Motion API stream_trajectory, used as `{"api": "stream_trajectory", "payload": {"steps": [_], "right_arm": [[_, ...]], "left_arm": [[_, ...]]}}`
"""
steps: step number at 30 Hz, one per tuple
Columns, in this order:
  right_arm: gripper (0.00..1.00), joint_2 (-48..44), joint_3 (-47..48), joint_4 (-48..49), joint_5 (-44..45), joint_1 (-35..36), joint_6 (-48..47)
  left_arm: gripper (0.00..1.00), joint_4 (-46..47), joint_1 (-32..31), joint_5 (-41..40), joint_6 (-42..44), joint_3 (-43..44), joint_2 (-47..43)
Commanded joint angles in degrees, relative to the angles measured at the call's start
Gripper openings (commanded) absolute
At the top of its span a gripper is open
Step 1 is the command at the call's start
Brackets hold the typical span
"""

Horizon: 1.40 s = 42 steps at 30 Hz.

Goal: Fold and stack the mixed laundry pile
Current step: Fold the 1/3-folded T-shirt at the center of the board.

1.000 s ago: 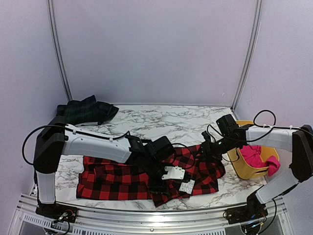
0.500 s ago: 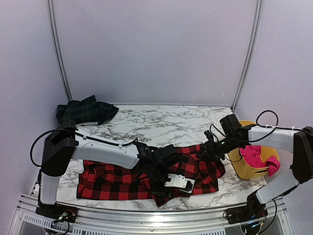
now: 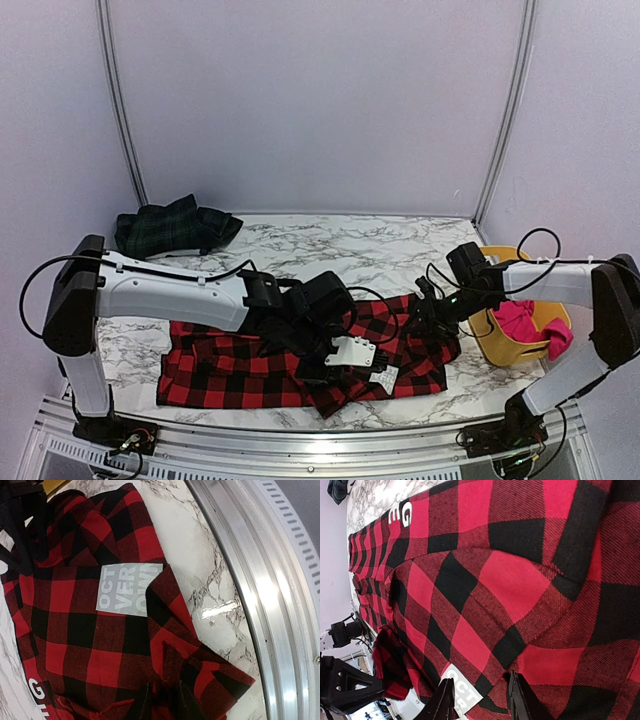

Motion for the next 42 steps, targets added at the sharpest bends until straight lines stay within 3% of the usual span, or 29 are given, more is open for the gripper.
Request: {"api": "stream_trajectory", "payload": {"steps": [1, 2, 3, 11, 19, 27, 36, 42], "right_arm": [[0.33, -0.07, 0.90, 0.64, -2.00, -0.40, -2.05], [0.34, -0.10, 1.14, 0.22, -1.87, -0.41, -2.46], [0.34, -0.10, 1.37, -0.07, -1.75, -0.45, -2.89], [0.34, 1.97, 4.68, 1.45, -1.99, -0.41, -3.13], [0.34, 5.86, 6.11, 1.90, -1.66, -0.46, -5.11], [0.33, 9.31, 4.09, 1.83, 1.35, -0.48, -6.80], [0.32, 10.68, 5.10, -0.30, 3.33, -0.42, -8.64], [0.32, 11.48, 5.91, -1.20, 3.88, -0.41, -9.40]], "left_arm": [[0.11, -1.52, 0.16, -0.50, -1.32, -1.14, -1.53], [0.03, -1.53, 0.50, -0.43, -2.69, -0.67, -1.64], [0.00, -1.53, 0.98, -0.67, -4.31, -0.16, -1.82], [0.00, 2.25, 7.37, -0.98, -19.27, -4.45, -13.28], [0.00, 3.36, 13.85, -17.58, -47.10, -8.21, -22.61], [0.00, -6.79, 16.21, -23.20, -69.74, -9.62, -23.87], [0.00, -12.37, 17.78, -31.56, -93.23, -22.79, -29.26], [0.00, -16.64, 19.11, -35.90, -100.39, -28.10, -29.96]]}}
